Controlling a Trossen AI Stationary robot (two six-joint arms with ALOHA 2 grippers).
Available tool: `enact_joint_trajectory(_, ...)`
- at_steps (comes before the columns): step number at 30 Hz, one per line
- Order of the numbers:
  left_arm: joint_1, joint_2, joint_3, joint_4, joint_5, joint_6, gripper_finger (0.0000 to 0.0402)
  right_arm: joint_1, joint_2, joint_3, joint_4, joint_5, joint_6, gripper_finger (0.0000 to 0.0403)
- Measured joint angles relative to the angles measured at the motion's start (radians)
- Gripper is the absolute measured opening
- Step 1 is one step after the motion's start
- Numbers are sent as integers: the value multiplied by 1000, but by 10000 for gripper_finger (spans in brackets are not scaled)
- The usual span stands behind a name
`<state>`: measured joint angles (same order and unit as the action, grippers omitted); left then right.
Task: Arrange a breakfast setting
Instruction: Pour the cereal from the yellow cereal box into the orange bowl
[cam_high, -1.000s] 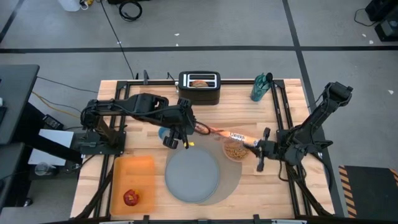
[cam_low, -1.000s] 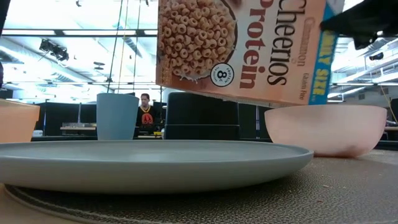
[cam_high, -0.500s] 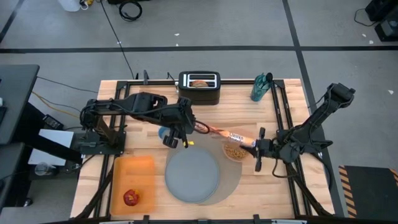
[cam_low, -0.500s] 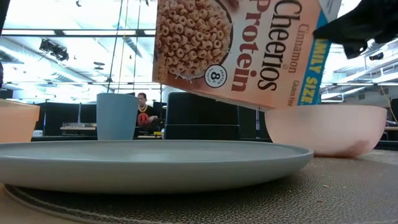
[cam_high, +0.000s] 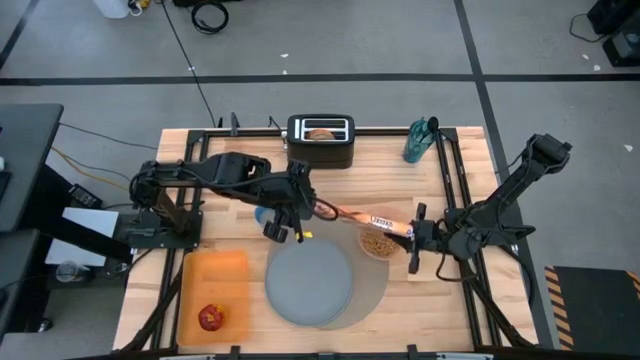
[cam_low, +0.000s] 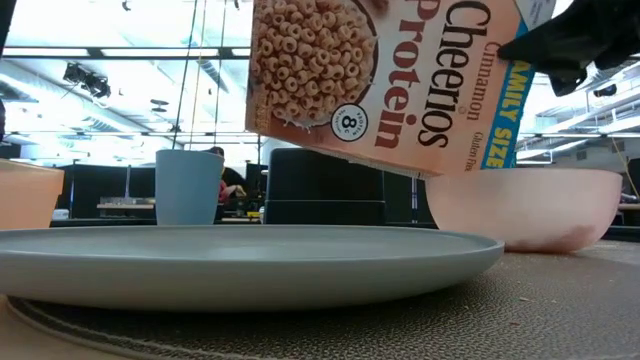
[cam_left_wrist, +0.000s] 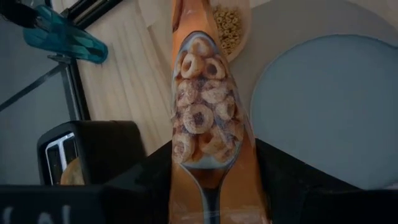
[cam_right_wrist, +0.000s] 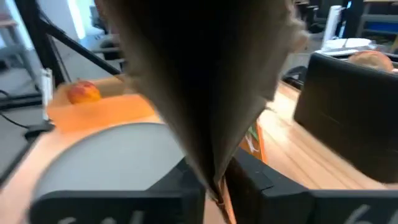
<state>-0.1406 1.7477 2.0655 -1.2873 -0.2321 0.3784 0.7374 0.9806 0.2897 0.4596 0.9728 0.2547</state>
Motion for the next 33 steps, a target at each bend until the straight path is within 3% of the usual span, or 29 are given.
enact_joint_trajectory(4, 1, 0, 0, 2, -3, 1, 187, -1, 0, 0, -10, 74, -23, 106)
enact_joint_trajectory(6, 2, 0, 0, -2, -6, 1, 184, -3, 0, 0, 38, 61, -68, 123)
enact_joint_trajectory(12, 1, -1, 0, -13, -5, -1, 182, 23, 0, 0, 178, 74, -238, 140)
enact_joint_trajectory(16, -4, -1, 0, -15, -7, -2, 182, 38, -2, 0, 184, 125, -232, 114)
enact_joint_trajectory(20, -4, -1, 0, -19, -2, -1, 182, 41, -2, 0, 180, 11, -224, 53)
enact_joint_trajectory(23, -5, -1, 0, -21, -14, 0, 182, 41, -2, 0, 166, 75, -211, 12)
enact_joint_trajectory(25, -3, -1, 0, -27, -8, 2, 181, 39, -2, 0, 170, 28, -218, 14)
enact_joint_trajectory(28, -3, -1, 0, -36, -33, -3, 181, 42, -2, 0, 164, 150, -202, 30)
enact_joint_trajectory(31, -4, -1, 0, -58, -26, -4, 181, 45, -2, 0, 163, 24, -210, 36)
enact_joint_trajectory(33, -7, -1, 0, -56, -29, -5, 180, 49, -2, 0, 161, 147, -191, 32)
